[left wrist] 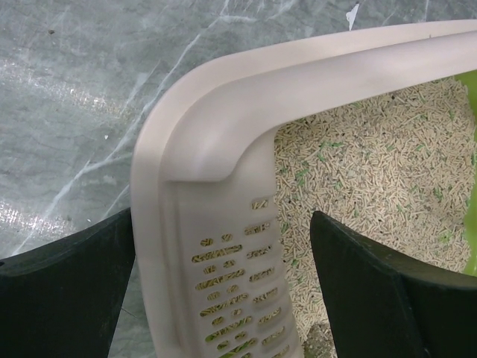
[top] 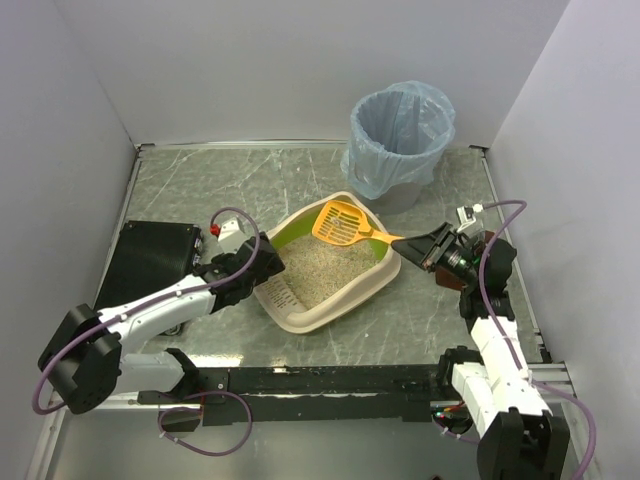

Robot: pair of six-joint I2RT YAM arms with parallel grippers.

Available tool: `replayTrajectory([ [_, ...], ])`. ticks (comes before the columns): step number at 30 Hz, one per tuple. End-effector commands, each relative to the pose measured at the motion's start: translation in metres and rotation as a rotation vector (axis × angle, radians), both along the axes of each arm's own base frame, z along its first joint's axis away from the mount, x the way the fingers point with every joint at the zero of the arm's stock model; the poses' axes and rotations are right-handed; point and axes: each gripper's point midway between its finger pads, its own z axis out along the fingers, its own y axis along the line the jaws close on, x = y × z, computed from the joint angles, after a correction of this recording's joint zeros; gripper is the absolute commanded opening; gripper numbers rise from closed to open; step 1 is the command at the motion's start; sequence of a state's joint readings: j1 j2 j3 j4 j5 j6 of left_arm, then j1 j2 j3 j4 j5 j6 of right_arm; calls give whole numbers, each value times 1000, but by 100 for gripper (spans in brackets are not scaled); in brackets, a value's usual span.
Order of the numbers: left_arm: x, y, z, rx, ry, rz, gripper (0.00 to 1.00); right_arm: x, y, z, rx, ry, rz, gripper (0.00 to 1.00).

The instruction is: Clean the litter box

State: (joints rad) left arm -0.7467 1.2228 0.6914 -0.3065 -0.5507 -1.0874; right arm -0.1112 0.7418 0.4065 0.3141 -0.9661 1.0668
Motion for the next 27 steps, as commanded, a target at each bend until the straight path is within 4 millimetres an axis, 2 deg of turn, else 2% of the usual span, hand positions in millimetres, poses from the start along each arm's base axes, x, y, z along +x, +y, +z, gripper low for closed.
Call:
replayTrajectory([
  [1,15,-18,26,-56,-49,-29,97,10,-1,57,-4,-130,3,0],
  [2,16,-17,26,-51,-51,-21,97,17,-5,60,-36,-145,-36,0],
  [3,15,-15,25,-45,-50,-17,97,19,-7,80,-56,-190,-51,0],
  [4,15,-14,26,-49,-55,-15,97,21,-9,89,-70,-202,-65,0],
  [5,14,-14,26,-57,-58,-19,97,25,-12,90,-82,-179,-82,0],
  [6,14,-15,25,-64,-60,-25,97,27,-14,113,-86,-219,-102,0],
  [8,14,-18,25,-82,-65,-36,97,37,-20,123,-65,-177,-133,0],
  [9,13,-18,25,-82,-62,-36,97,40,-22,143,-59,-208,-151,0],
  [10,14,-18,25,-82,-64,-37,97,44,-24,151,-51,-215,-163,0],
  [11,14,-17,24,-76,-59,-32,97,54,-27,153,-33,-186,-171,0],
  [12,14,-16,24,-74,-60,-30,97,58,-30,169,-27,-219,-179,0],
  [14,13,-14,25,-69,-57,-26,97,77,-38,175,0,-186,-208,0],
  [15,13,-14,26,-75,-61,-25,97,81,-41,190,0,-222,-216,0],
  [16,12,-14,26,-75,-61,-29,97,88,-46,194,2,-221,-239,0],
  [17,12,-12,27,-82,-68,-27,97,102,-53,189,2,-188,-258,0],
  [18,10,-11,26,-79,-64,-26,97,106,-58,204,-8,-214,-275,0],
  [19,9,-9,28,-85,-70,-18,97,119,-64,193,-14,-158,-287,0],
  [21,7,-6,28,-86,-68,-11,97,128,-76,202,-9,-160,-319,0],
  [23,5,-5,27,-97,-69,-9,97,142,-88,200,8,-134,-352,0],
  [24,4,-4,25,-97,-67,-10,97,145,-94,207,3,-145,-369,0],
  [26,3,-3,25,-103,-67,-4,97,158,-107,195,-34,-99,-428,0],
  [27,2,-3,25,-102,-67,-3,97,160,-110,205,-58,-124,-451,0],
])
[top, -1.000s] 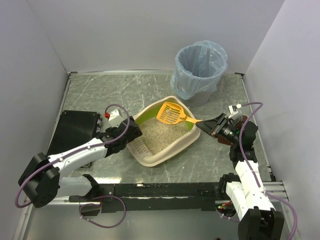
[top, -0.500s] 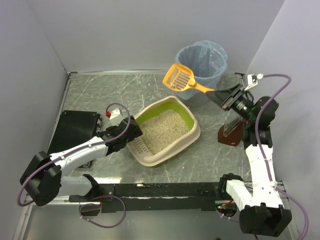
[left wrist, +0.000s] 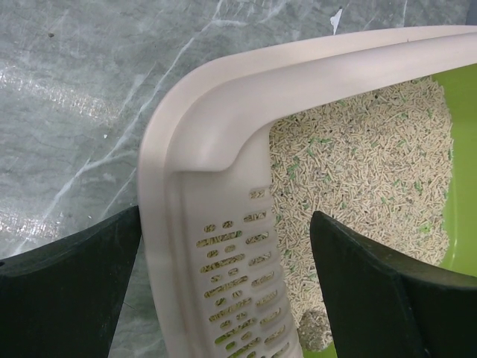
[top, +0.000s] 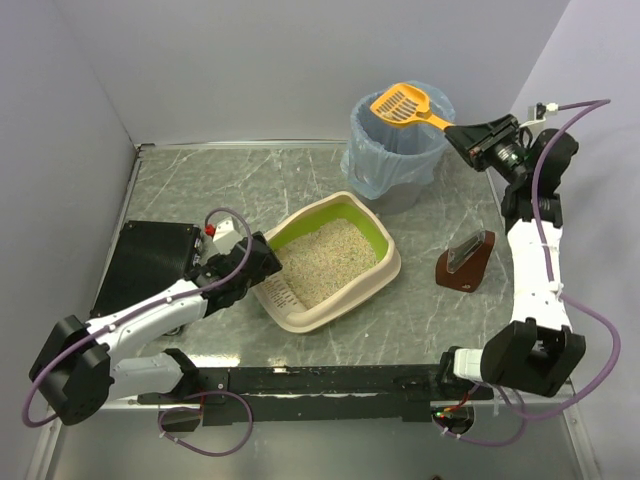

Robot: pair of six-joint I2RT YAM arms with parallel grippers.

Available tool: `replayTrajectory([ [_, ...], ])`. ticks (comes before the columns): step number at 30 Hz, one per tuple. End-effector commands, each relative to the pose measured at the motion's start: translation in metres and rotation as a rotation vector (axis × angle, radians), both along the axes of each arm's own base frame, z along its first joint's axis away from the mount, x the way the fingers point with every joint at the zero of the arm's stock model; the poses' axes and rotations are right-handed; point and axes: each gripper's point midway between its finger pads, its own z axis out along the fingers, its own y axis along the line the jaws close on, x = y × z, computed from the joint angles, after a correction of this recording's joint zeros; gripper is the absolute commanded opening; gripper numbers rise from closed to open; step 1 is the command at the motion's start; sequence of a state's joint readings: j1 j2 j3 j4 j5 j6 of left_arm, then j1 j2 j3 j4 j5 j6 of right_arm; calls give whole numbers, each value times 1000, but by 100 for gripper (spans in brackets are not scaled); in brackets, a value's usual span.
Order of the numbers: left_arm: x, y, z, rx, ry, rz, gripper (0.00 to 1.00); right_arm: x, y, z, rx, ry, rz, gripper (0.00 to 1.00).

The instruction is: Clean the litter box

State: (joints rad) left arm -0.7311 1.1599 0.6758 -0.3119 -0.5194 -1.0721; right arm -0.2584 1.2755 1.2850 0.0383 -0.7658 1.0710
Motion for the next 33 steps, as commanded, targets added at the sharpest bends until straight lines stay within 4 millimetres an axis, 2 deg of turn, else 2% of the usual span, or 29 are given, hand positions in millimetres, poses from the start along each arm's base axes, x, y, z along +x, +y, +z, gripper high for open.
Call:
replayTrajectory([
  [1,5,-4,14,-66,-47,18,97,14,-27,30,-111,-57,-141,0],
  [2,5,-4,14,-65,-46,18,97,17,-34,18,-122,3,-176,0],
  [3,5,-4,14,-67,-46,17,97,21,-47,23,-152,8,-257,0],
  [6,4,-4,15,-72,-50,14,97,25,-66,11,-276,54,-355,0],
  [10,4,-6,14,-78,-47,11,97,33,-64,-13,-461,92,-329,0],
  [11,4,-6,13,-76,-43,10,97,34,-57,-9,-493,81,-316,0],
  [12,4,-6,13,-75,-41,9,97,36,-54,-22,-561,110,-295,0],
  [14,4,-7,13,-74,-36,7,97,38,-45,-16,-680,92,-327,0],
  [15,3,-6,13,-73,-34,9,97,38,-49,-24,-795,110,-340,0],
  [16,3,-6,13,-74,-32,8,97,39,-58,-24,-876,127,-403,0],
  [17,2,-6,13,-75,-33,8,97,38,-43,-20,-938,107,-398,0],
  [18,1,-5,14,-77,-36,10,97,39,-47,-25,-1015,122,-404,0],
  [19,1,-5,14,-79,-36,8,97,39,-51,-23,-1059,136,-441,0],
  [20,1,-5,15,-82,-41,9,97,39,-42,-24,-1091,129,-422,0],
  [22,1,-5,15,-84,-43,7,97,40,-39,-30,-1180,134,-403,0],
  [23,1,-5,16,-86,-44,8,97,38,-44,-31,-1233,145,-430,0],
  [24,2,-6,17,-86,-46,5,97,38,-37,-30,-1288,124,-421,0],
  [28,2,-7,16,-75,-37,-4,97,37,-30,-22,-1390,65,-455,0],
  [33,3,-7,21,-71,-52,-14,97,30,-25,-1,-1327,3,-492,0],
])
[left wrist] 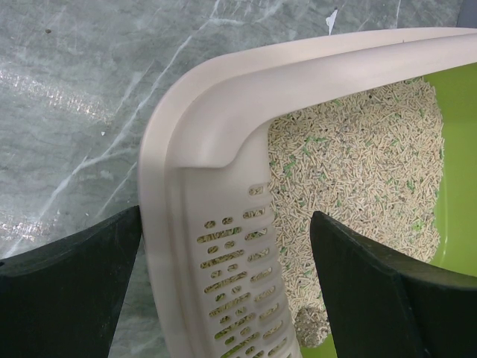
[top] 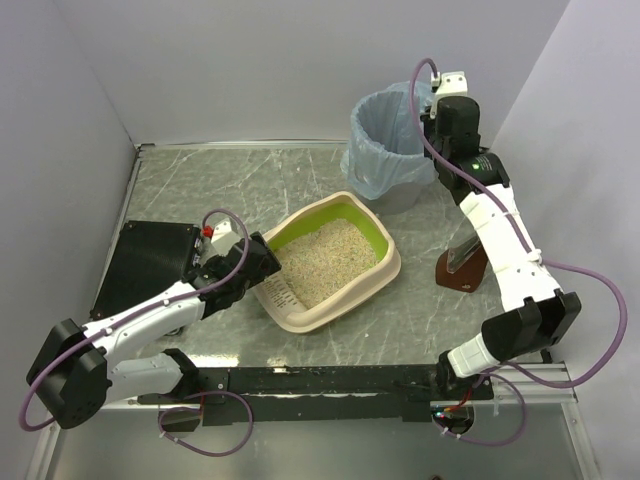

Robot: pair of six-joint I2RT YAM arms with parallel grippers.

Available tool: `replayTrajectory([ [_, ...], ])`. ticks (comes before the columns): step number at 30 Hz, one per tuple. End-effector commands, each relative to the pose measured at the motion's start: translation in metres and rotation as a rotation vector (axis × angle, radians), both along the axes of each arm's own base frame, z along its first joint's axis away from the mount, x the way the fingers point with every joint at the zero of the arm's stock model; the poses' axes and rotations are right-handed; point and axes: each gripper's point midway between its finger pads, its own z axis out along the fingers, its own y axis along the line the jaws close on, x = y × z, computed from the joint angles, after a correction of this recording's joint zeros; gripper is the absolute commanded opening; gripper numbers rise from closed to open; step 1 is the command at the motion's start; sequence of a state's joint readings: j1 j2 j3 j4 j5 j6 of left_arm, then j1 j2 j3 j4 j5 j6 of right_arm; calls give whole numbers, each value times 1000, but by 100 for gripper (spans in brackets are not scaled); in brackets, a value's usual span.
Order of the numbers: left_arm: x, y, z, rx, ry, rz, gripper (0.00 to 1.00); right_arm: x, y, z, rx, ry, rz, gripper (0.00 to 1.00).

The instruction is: Clean the litter box

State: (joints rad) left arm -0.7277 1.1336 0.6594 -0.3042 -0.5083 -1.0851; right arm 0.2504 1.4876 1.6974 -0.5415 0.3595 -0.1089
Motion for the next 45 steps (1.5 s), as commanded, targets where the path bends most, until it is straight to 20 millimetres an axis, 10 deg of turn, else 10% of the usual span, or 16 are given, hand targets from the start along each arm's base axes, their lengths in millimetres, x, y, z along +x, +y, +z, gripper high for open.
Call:
replayTrajectory([
  [1,5,-7,21,-43,-49,-18,97,-16,-18,52,-13,-155,-64,0],
  [17,3,-5,59,74,-176,-200,97,-99,27,119,374,-361,207,1],
  [31,10,-12,81,191,-236,-331,97,-169,163,42,812,30,936,0],
  [39,30,-63,129,328,-547,-710,97,-164,149,-57,817,347,694,0],
  [45,83,-88,118,521,-510,-896,97,-181,134,-73,770,358,629,0],
])
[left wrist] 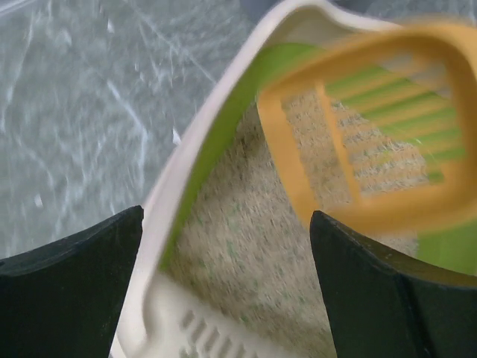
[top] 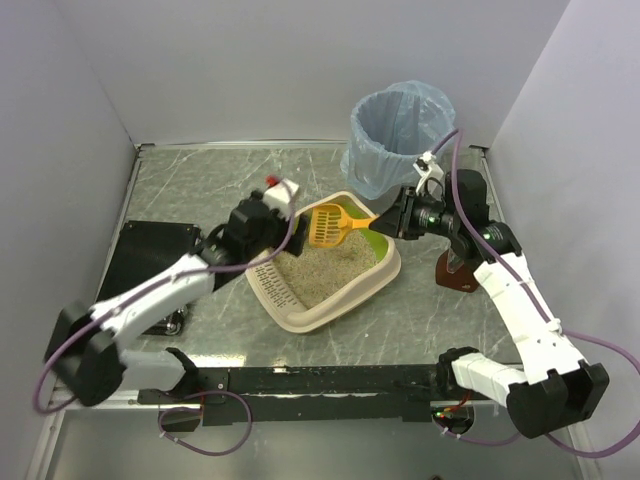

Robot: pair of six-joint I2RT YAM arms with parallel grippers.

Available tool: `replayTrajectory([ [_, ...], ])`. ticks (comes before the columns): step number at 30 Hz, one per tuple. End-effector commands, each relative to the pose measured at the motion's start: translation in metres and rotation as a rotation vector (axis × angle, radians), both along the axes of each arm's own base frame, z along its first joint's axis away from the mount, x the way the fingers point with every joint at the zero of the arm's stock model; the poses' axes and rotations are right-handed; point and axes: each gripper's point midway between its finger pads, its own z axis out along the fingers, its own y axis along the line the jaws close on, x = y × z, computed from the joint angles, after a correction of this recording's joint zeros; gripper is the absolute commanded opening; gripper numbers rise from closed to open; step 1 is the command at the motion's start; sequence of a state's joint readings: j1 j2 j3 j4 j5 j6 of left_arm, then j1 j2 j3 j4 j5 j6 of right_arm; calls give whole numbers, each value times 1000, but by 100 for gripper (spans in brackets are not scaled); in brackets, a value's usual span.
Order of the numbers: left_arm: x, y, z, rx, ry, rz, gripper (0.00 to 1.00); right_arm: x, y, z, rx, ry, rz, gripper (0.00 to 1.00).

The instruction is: Clean the litter box

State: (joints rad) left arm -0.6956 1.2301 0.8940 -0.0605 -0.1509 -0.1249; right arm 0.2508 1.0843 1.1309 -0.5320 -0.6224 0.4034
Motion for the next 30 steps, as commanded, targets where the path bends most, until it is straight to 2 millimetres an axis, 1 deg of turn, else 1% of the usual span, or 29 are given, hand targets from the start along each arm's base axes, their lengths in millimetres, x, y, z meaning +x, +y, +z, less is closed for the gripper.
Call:
replayTrajectory([
  [1,49,-26,14,115,-89,-150,97,-19,-16,6,-49,-44,-45,0],
  [2,59,-22,9,126,-73,-134,98,-17,-24,3,-83,-45,-93,0],
  [3,61,-27,4,131,-56,-174,99,-18,-30,0,-104,-45,-118,0],
  [4,69,-33,-4,139,-38,-193,99,-24,-37,-1,-129,-48,-141,0],
  [5,72,-36,-7,144,-29,-212,97,-23,-44,-6,-156,-43,-183,0],
  [6,74,-45,-1,142,-42,-263,96,-25,-49,-7,-167,-40,-209,0],
  [7,74,-49,-15,165,0,-288,94,-29,-53,-12,-184,-16,-220,0],
  [8,73,-54,-16,166,12,-320,92,-31,-56,-14,-197,-8,-229,0],
  [9,75,-59,-11,176,-4,-361,92,-32,-59,-15,-207,-5,-243,0],
  [10,75,-66,-19,176,1,-401,91,-34,-60,-18,-214,5,-244,0],
  [12,79,-75,-28,191,6,-448,91,-36,-63,-20,-222,8,-258,0],
  [14,79,-77,-40,226,38,-482,91,-40,-66,-22,-232,15,-262,0],
  [15,84,-81,-45,237,51,-499,88,-41,-66,-23,-234,19,-267,0],
  [16,82,-81,-53,255,78,-516,87,-42,-67,-24,-235,20,-269,0],
  [17,85,-81,-57,266,84,-509,86,-43,-68,-24,-233,17,-271,0],
  [18,90,-82,-64,278,95,-501,84,-44,-68,-24,-232,17,-275,0],
  [20,95,-82,-70,284,114,-482,79,-46,-67,-24,-223,11,-270,0],
  [21,98,-83,-73,284,121,-476,74,-46,-67,-24,-221,10,-270,0],
  [23,97,-86,-72,271,124,-483,68,-46,-67,-26,-220,14,-269,0],
  [24,97,-87,-72,267,123,-485,60,-46,-67,-26,-221,15,-269,0],
  [26,97,-84,-74,260,129,-461,50,-46,-67,-26,-222,14,-266,0],
  [27,96,-83,-71,258,125,-449,42,-46,-67,-25,-221,9,-266,0],
  [28,95,-81,-71,258,129,-439,36,-46,-66,-26,-222,7,-262,0],
  [29,92,-76,-77,260,153,-408,30,-46,-65,-25,-216,2,-257,0],
  [30,89,-75,-70,249,145,-393,14,-46,-64,-24,-212,-5,-253,0],
])
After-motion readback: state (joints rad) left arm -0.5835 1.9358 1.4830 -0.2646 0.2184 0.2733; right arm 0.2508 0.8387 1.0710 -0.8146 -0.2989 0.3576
